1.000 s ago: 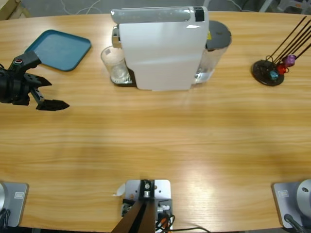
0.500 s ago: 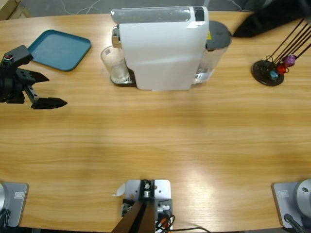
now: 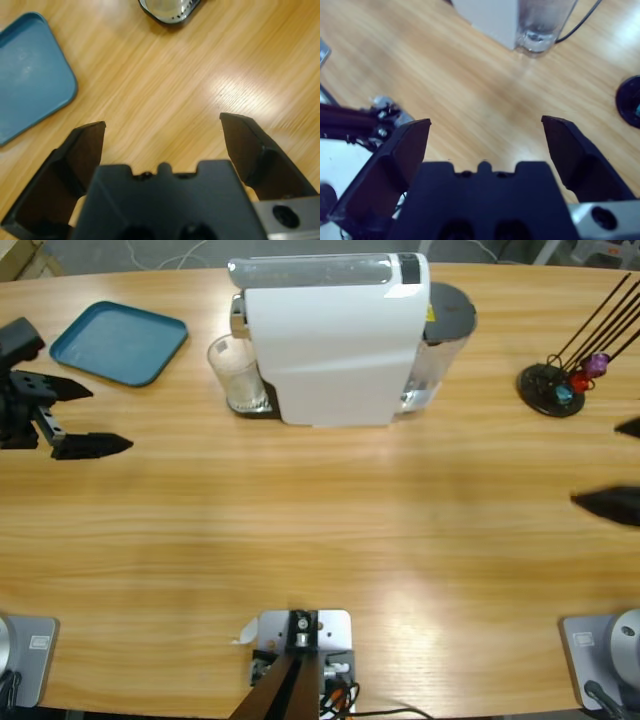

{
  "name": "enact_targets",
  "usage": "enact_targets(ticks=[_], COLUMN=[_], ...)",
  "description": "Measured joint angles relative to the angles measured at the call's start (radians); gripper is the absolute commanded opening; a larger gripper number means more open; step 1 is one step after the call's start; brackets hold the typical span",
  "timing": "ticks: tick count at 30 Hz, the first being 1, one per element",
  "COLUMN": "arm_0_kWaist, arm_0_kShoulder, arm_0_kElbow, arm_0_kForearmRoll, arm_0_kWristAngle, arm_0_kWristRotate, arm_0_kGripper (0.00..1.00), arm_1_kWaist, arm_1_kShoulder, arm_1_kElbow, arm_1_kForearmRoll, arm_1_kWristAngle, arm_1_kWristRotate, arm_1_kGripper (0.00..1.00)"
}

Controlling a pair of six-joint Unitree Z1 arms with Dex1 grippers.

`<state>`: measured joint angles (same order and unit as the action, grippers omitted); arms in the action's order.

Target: Pour coffee

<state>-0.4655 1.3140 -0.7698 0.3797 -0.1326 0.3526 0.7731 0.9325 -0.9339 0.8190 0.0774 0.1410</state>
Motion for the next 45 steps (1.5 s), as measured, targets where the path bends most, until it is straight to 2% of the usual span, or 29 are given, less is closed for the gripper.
enact_targets(ticks=[4,15,22,31,45], arm_0_kWaist=[0.0,-0.001,-0.002,-0.025,-0.041], arm_0_kShoulder=[-0.031,-0.038,-0.005,0.012,0.012], arm_0_kElbow=[0.0,-0.003,-0.04,-0.044,-0.038], arm_0_kForearmRoll=[0.0,-0.002,-0.108,-0.163,-0.174], arm_0_kWristAngle=[0.0,-0.023,-0.081,-0.132,-0.142], arm_0_kWristRotate=[-0.005,-0.005,-0.005,-0.004,-0.002], arm_0_kGripper=[1.0,1.0,1.0,1.0,1.0], arm_1_kWaist=[0.02,0.029,0.03,0.03,0.03], arm_1_kShoulder=[-0.077,-0.069,-0.069,-0.069,-0.06], arm_1_kElbow=[0.07,0.078,0.078,0.078,0.078], arm_1_kForearmRoll=[-0.048,-0.058,-0.058,-0.058,-0.057], arm_1_kWristAngle=[-0.009,-0.071,-0.088,-0.12,-0.134], arm_1_kWristRotate=[0.0,0.016,0.04,0.063,0.074], arm_1_kGripper=[1.0,1.0,1.0,1.0,1.0])
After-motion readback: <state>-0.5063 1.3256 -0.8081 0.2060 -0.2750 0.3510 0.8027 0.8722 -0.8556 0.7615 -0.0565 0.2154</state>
